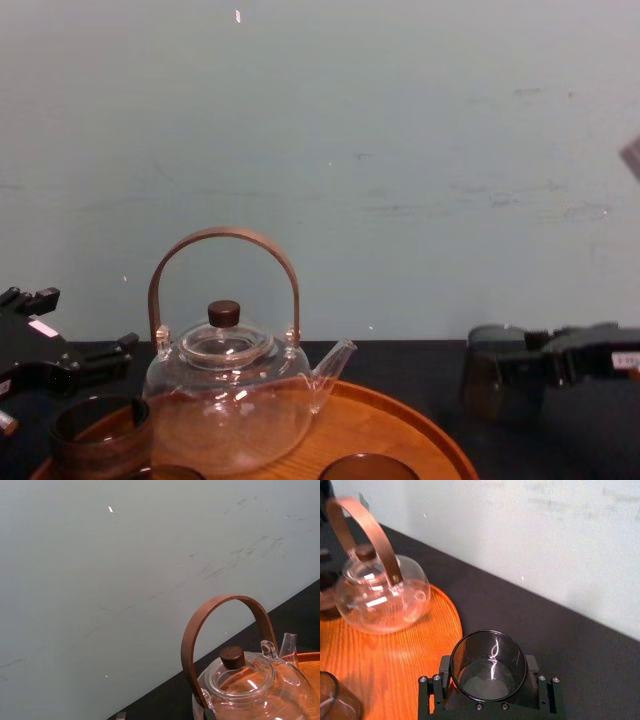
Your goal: Pick up the glass from the table and place it on the tray.
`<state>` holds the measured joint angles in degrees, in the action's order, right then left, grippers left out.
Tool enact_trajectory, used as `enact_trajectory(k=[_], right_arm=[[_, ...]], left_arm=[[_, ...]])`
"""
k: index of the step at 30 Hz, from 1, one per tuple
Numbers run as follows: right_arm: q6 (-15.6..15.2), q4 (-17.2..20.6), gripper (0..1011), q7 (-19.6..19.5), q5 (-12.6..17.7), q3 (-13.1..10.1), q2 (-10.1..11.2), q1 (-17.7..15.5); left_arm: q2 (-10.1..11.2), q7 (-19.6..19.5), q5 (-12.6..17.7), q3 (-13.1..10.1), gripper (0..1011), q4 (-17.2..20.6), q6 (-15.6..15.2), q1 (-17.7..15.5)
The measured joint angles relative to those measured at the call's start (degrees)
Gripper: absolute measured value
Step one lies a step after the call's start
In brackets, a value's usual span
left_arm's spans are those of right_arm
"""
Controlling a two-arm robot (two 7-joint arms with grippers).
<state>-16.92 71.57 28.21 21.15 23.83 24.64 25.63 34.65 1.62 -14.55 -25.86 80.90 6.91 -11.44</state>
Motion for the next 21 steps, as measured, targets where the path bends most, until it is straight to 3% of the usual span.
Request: enact_trajectory(k=[11, 21], right_arm=[[-0.41, 4.80, 900, 1.03, 1.84, -0.05, 2.06, 0.14], [0.16, 6.05, 900, 2.80, 2.33, 2.66, 2.33, 1.76]], left_arm=[[0.00, 0.00, 0.00, 0.00, 1001, 0.00, 0.00, 0.00], [0.00, 0.00, 0.00, 0.00, 1001, 0.00, 0.00, 0.00]])
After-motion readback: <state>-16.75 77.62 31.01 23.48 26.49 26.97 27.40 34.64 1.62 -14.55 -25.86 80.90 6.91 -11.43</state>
